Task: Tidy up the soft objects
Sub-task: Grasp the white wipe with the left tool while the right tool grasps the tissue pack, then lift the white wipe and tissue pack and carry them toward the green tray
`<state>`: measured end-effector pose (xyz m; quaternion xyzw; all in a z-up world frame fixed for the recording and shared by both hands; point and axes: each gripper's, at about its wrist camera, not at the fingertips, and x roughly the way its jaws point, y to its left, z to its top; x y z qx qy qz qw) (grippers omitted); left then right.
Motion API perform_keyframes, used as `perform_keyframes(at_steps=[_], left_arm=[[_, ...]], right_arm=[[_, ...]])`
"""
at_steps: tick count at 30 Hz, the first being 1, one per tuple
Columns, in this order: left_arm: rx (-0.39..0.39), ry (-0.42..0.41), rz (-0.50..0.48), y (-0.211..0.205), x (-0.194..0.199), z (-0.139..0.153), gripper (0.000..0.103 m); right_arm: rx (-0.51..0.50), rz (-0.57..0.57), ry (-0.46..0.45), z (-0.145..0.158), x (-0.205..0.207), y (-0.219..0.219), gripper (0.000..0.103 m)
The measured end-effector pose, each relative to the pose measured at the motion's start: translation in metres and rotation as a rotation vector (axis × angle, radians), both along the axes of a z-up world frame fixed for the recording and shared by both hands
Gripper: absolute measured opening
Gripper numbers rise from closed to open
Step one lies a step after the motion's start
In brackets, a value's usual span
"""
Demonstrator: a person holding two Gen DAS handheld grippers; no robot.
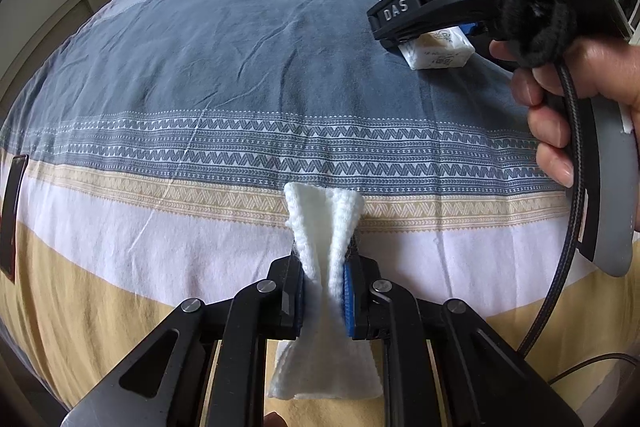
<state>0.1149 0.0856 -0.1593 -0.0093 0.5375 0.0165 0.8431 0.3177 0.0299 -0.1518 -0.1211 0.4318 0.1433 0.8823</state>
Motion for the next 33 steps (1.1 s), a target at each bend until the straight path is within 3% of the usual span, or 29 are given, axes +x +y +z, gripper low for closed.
perform_keyframes(at_steps=[12, 33], left_arm=[[-0.038, -0.018, 0.021, 0.026, -0.004, 0.004, 0.012], [-0.048, -0.05, 0.021, 0.03, -0.018, 0.026, 0.012]], right_arm=[[-0.027, 0.015, -0.065, 0.009, -0.034, -0.009, 0.048], [-0.04, 0.065, -0.137, 0.037, -0.106, -0.037, 0.048]])
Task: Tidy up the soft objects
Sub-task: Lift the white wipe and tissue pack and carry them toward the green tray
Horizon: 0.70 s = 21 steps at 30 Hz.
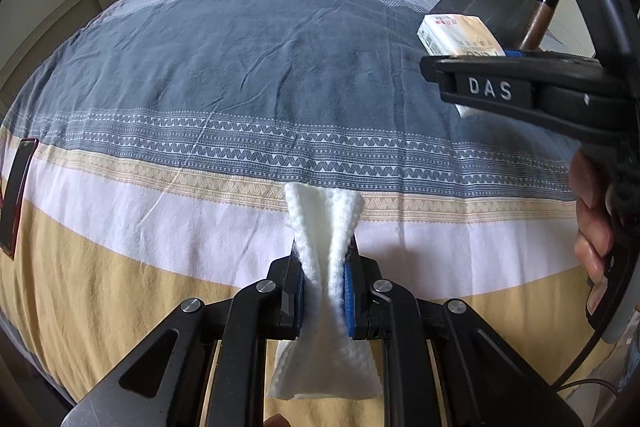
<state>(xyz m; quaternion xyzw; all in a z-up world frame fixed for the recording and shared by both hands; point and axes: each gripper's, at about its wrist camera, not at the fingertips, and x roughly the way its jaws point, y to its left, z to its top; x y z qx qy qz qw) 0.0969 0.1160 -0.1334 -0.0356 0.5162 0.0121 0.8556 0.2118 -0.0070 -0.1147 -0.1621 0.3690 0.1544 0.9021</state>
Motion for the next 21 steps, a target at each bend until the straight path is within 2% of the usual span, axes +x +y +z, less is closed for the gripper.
perform_keyframes(at_steps=[12, 21], left_arm=[[0.008, -0.031, -0.054, -0.022, -0.012, 0.019, 0.012], [0.021, -0.054, -0.123, -0.056, -0.02, 0.034, 0.012]], right_arm=[[0.011, -0.024, -0.029, 0.025, -0.043, -0.045, 0.048], [0.022, -0.085, -0.064, 0.048, -0.083, -0.098, 0.048]])
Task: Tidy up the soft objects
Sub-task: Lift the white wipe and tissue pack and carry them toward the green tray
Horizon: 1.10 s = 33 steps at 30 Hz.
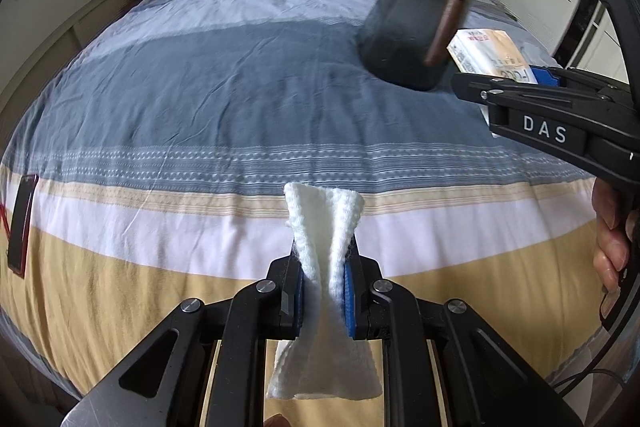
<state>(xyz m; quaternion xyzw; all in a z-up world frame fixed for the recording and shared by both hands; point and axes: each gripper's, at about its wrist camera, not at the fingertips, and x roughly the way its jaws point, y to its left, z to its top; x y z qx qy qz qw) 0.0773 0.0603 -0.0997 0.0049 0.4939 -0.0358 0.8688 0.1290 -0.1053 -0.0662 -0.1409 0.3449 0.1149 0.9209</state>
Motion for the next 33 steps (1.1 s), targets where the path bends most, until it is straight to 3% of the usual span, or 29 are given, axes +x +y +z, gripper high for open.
perform_keyframes(at_steps=[20, 33], left_arm=[[0.014, -0.041, -0.251, -0.129, -0.005, 0.034, 0.013], [-0.022, -0.061, -0.378, -0.231, 0.033, 0.049, 0.013]], right_arm=[[0.045, -0.22, -0.053, 0.038, -0.062, -0.149, 0.048], [0.084, -0.391, -0.043, 0.049, -0.059, -0.268, 0.048]])
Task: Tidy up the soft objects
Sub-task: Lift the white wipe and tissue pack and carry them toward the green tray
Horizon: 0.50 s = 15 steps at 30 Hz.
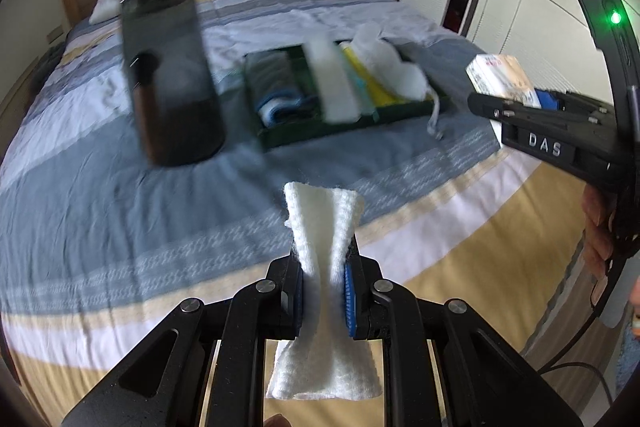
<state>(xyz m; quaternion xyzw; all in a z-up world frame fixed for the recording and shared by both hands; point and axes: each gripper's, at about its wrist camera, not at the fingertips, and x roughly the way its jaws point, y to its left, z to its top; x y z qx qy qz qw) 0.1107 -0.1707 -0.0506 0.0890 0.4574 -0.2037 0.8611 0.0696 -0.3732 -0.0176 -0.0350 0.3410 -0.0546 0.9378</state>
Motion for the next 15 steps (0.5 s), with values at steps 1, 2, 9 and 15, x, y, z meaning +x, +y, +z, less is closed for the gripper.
perform_keyframes(at_steps=[1, 2, 9, 15], left_arm=[[-0.002, -0.008, -0.003, -0.006, 0.004, 0.002, 0.013], [-0.004, -0.017, -0.006, -0.012, 0.01, 0.006, 0.013], [-0.023, -0.084, 0.001, -0.044, 0.052, 0.032, 0.013], [-0.046, -0.134, 0.031, -0.058, 0.081, 0.053, 0.013]], right_arm=[[0.007, -0.007, -0.004, 0.003, 0.004, -0.007, 0.048], [0.012, -0.013, -0.009, 0.006, 0.008, -0.012, 0.048], [0.009, -0.018, -0.057, 0.022, 0.031, -0.026, 0.048], [0.015, 0.002, -0.107, 0.037, 0.053, -0.024, 0.048]])
